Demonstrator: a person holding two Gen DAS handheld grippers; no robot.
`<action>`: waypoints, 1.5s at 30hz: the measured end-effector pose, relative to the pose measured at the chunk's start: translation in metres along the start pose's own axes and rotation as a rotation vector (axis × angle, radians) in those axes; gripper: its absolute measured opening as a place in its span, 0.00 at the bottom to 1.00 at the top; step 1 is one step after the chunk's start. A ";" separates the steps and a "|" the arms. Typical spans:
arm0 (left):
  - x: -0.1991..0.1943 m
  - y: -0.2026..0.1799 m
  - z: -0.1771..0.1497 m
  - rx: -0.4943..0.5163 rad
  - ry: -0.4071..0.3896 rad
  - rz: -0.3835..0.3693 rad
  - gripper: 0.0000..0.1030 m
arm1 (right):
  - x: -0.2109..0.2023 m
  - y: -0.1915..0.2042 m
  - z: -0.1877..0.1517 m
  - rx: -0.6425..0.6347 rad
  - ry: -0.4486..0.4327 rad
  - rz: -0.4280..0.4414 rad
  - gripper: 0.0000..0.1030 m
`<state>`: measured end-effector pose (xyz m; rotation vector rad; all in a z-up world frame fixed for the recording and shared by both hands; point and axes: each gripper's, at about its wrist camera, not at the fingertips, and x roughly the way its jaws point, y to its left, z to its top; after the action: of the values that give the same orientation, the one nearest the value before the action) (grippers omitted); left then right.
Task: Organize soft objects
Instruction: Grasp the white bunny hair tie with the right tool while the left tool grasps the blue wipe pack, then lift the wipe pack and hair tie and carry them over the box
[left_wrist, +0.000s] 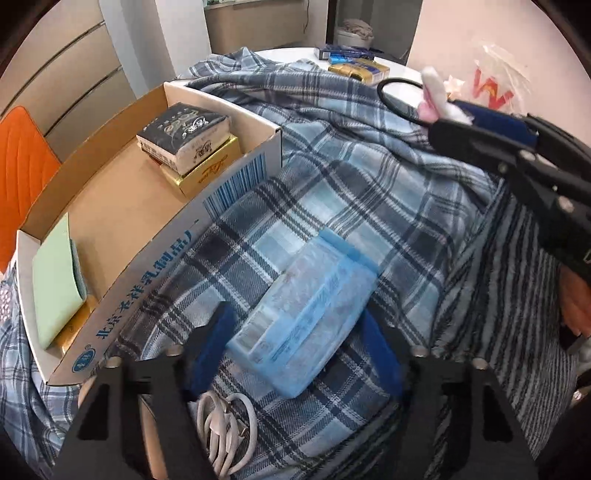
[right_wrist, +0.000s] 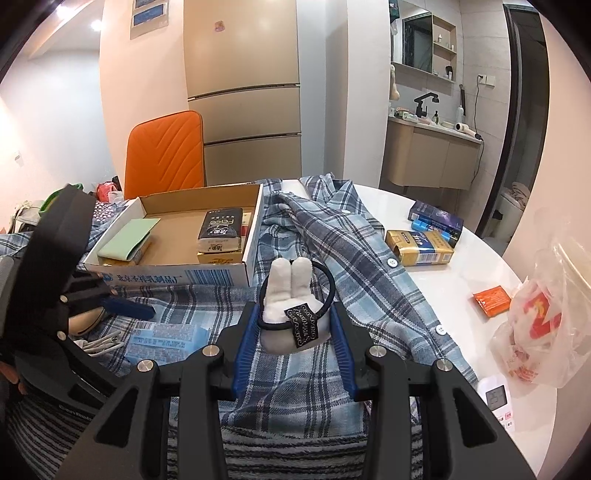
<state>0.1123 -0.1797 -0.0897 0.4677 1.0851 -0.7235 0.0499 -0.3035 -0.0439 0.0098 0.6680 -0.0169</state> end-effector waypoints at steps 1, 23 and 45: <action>-0.002 -0.001 0.000 0.007 -0.008 -0.006 0.39 | 0.000 0.000 0.000 0.000 0.000 0.000 0.39; -0.105 0.004 -0.040 -0.237 -0.372 0.179 0.37 | -0.021 0.013 0.016 -0.041 -0.045 0.034 0.39; -0.174 0.052 -0.035 -0.431 -0.574 0.356 0.37 | -0.068 0.070 0.099 -0.143 -0.271 0.083 0.39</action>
<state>0.0799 -0.0685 0.0549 0.0621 0.5652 -0.2624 0.0595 -0.2340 0.0761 -0.1015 0.3960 0.1078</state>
